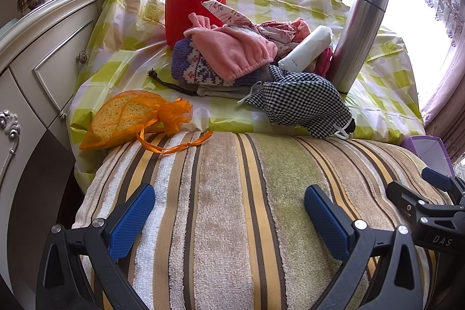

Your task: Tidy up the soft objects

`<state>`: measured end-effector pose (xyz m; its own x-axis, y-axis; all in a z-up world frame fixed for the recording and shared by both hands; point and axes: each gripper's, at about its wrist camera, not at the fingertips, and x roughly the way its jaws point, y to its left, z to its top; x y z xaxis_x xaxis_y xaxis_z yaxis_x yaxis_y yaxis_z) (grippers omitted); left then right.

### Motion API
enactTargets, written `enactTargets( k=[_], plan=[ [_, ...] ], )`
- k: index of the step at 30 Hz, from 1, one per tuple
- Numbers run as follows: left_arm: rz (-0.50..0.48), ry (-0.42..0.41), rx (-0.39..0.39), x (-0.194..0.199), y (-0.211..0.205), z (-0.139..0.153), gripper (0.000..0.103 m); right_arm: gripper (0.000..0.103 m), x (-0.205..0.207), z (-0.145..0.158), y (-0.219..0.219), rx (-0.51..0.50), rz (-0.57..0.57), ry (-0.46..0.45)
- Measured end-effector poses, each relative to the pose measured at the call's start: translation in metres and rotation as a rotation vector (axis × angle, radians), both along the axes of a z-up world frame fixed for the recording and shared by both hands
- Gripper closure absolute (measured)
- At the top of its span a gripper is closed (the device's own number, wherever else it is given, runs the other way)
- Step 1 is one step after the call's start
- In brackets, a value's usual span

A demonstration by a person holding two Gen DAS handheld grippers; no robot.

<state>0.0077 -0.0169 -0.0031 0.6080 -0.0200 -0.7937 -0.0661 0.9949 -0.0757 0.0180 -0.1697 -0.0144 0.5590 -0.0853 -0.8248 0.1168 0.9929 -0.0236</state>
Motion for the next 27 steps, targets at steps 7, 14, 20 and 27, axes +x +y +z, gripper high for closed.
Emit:
enactTargets(
  k=[7, 14, 20, 27],
  plan=[
    [-0.001, -0.003, -0.02, -0.001, 0.003, 0.001, 0.0, 0.0, -0.001, 0.0, -0.003, 0.029, 0.013, 0.016],
    [0.092, -0.009, -0.146, -0.001, 0.043, 0.016, 0.007, 0.0, 0.0, 0.004, -0.012, 0.106, 0.081, 0.045],
    [0.272, 0.073, -0.298, 0.023, 0.113, 0.005, 0.007, 0.0, 0.007, 0.006, -0.007, 0.079, 0.159, 0.056],
    [0.437, 0.181, -0.578, 0.049, 0.182, -0.037, 0.02, 0.0, 0.019, 0.015, -0.004, 0.087, 0.224, 0.05]
  ],
)
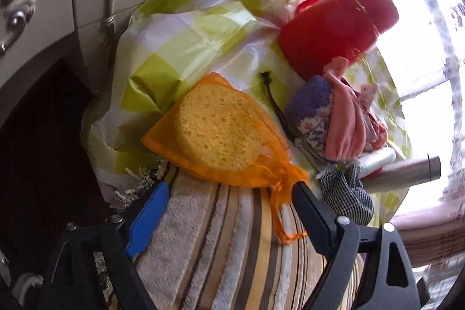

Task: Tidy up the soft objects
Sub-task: 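Grasp the orange mesh sponge bag with the left tool while the right tool grasps the gingham cloth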

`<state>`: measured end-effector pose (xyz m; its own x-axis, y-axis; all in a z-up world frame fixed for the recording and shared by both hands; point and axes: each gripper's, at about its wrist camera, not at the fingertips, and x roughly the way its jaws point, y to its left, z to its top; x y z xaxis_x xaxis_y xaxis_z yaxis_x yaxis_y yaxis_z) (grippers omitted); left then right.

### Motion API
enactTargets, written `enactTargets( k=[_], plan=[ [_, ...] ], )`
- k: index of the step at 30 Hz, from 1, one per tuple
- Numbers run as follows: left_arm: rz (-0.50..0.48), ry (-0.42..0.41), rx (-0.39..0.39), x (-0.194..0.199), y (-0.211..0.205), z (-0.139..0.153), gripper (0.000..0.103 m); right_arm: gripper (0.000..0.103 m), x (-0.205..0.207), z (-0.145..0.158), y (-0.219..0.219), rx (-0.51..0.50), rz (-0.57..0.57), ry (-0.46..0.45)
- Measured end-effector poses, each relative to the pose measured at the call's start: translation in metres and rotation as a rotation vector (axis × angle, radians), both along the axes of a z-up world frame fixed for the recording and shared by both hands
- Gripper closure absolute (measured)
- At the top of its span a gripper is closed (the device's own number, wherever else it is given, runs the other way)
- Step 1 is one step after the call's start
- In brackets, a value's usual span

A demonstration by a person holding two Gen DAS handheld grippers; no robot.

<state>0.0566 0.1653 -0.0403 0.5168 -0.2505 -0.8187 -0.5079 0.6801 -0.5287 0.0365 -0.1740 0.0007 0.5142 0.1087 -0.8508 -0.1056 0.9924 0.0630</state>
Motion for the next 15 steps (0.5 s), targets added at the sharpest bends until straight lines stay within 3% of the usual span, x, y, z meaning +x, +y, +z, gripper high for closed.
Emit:
enactTargets(
  k=[2, 8, 10, 12, 15],
  plan=[
    [0.028, 0.013, -0.052, 0.006, 0.013, -0.012, 0.021, 0.0, 0.005, 0.003, 0.002, 0.001, 0.01, -0.009],
    [0.073, -0.001, -0.14, 0.02, 0.031, -0.026, 0.046, 0.0, 0.021, 0.009, 0.013, -0.031, 0.073, -0.04],
    [0.062, -0.015, -0.133, 0.023, 0.029, -0.024, 0.057, 0.0, 0.028, 0.009, 0.017, -0.034, 0.101, -0.04],
    [0.051, -0.033, -0.112, 0.028, 0.022, -0.019, 0.075, 0.0, 0.036, 0.011, 0.02, -0.037, 0.117, -0.052],
    [0.016, -0.093, -0.04, 0.029, 0.01, -0.002, 0.082, 0.0, 0.049, 0.014, 0.025, -0.046, 0.151, -0.075]
  ],
)
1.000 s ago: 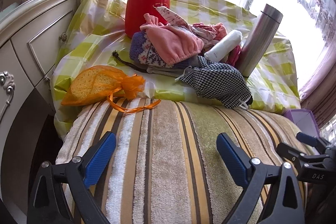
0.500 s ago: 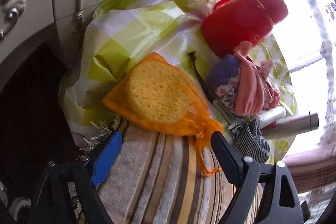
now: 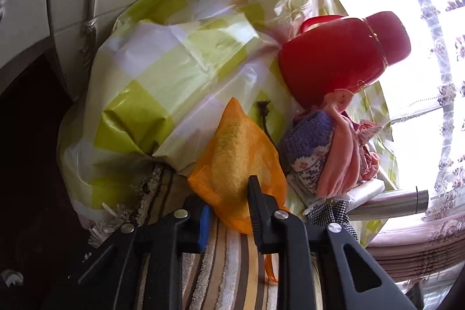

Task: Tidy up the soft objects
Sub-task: 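Grasp the orange mesh sponge bag with the left tool while the right tool grasps the gingham cloth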

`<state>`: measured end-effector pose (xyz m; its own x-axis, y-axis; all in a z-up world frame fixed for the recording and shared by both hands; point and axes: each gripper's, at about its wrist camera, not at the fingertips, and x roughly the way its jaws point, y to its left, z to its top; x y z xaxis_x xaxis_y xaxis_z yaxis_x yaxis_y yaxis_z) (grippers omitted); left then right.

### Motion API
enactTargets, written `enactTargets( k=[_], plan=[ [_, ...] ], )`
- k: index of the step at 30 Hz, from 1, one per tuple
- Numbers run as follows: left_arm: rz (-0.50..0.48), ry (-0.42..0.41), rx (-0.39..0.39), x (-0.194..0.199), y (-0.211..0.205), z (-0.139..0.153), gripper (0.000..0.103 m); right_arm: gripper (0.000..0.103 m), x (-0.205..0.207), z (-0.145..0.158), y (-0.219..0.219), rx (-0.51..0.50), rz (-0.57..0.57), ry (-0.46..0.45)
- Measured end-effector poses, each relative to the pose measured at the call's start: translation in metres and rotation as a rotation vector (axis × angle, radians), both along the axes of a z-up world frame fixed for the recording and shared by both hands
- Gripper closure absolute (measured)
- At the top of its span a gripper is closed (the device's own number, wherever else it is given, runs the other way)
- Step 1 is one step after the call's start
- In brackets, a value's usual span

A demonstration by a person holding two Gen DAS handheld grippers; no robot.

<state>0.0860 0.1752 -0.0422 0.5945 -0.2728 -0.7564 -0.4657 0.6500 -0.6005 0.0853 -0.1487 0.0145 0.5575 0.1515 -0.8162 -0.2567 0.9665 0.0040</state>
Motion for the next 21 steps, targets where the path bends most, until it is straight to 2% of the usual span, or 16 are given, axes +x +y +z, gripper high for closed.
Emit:
enactTargets(
  k=[2, 9, 14, 17, 18, 19, 21],
  plan=[
    [-0.033, -0.051, 0.039, 0.001, -0.007, 0.013, 0.086, 0.0, 0.01, 0.001, 0.004, -0.018, 0.017, -0.01],
    [-0.124, -0.2, 0.121, -0.006, -0.039, 0.048, 0.086, 0.001, 0.052, -0.011, 0.03, -0.062, 0.084, 0.004],
    [-0.191, -0.289, 0.121, -0.011, -0.061, 0.065, 0.086, 0.012, 0.076, -0.03, 0.05, -0.102, 0.136, 0.05],
    [-0.211, -0.323, 0.128, -0.016, -0.072, 0.073, 0.086, 0.037, 0.086, -0.041, 0.055, -0.081, 0.163, 0.104],
    [-0.218, -0.334, 0.131, -0.018, -0.075, 0.076, 0.086, 0.059, 0.087, -0.044, 0.055, -0.066, 0.165, 0.122],
    [-0.225, -0.34, 0.132, -0.018, -0.078, 0.077, 0.086, 0.073, 0.087, -0.045, 0.054, -0.051, 0.16, 0.131],
    [-0.241, -0.349, 0.13, -0.019, -0.084, 0.08, 0.086, 0.077, 0.082, -0.041, 0.049, -0.016, 0.151, 0.12]
  ],
)
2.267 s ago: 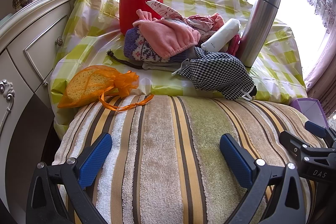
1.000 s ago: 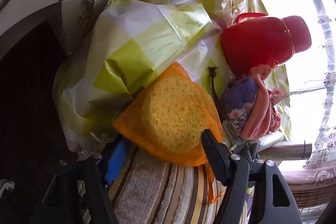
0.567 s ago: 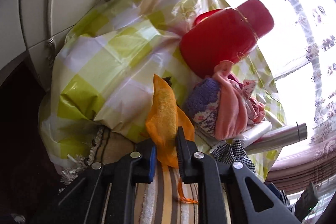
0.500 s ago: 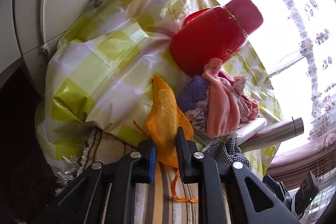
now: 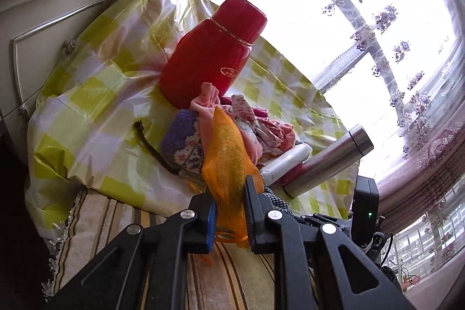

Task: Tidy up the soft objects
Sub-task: 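Grasp the orange mesh sponge bag with the left tool while the right tool grasps the gingham cloth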

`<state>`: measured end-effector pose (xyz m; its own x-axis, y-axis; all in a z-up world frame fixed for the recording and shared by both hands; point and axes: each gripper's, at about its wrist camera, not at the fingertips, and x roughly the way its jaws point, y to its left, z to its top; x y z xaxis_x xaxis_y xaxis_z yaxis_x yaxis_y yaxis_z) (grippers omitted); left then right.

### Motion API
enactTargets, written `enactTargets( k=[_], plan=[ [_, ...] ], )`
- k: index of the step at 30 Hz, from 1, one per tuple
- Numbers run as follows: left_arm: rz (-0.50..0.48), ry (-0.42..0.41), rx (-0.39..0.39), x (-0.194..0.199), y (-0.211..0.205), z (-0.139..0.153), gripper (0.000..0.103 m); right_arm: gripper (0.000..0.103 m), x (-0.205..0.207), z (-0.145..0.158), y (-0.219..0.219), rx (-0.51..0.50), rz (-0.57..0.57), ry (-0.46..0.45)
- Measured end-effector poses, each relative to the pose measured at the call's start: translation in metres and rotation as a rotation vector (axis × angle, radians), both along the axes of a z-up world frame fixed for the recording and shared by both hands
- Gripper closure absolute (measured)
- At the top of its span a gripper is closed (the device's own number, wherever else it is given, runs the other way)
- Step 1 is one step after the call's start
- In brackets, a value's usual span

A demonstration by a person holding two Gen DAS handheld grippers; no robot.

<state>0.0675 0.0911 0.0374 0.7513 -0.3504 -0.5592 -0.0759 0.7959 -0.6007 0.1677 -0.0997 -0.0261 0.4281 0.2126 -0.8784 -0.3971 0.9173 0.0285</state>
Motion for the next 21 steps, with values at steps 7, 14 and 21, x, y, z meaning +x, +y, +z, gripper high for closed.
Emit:
enactTargets(
  k=[7, 14, 21],
  plan=[
    [-0.068, -0.018, 0.006, 0.002, -0.028, 0.01, 0.086, 0.084, -0.031, 0.029, -0.031, 0.102, -0.071, -0.072],
    [-0.15, -0.05, 0.014, 0.007, -0.063, 0.024, 0.086, 0.086, -0.066, 0.056, -0.077, 0.179, -0.18, -0.126],
    [-0.228, -0.085, 0.018, 0.011, -0.098, 0.04, 0.086, 0.087, -0.101, 0.074, -0.128, 0.225, -0.308, -0.174]
  ],
)
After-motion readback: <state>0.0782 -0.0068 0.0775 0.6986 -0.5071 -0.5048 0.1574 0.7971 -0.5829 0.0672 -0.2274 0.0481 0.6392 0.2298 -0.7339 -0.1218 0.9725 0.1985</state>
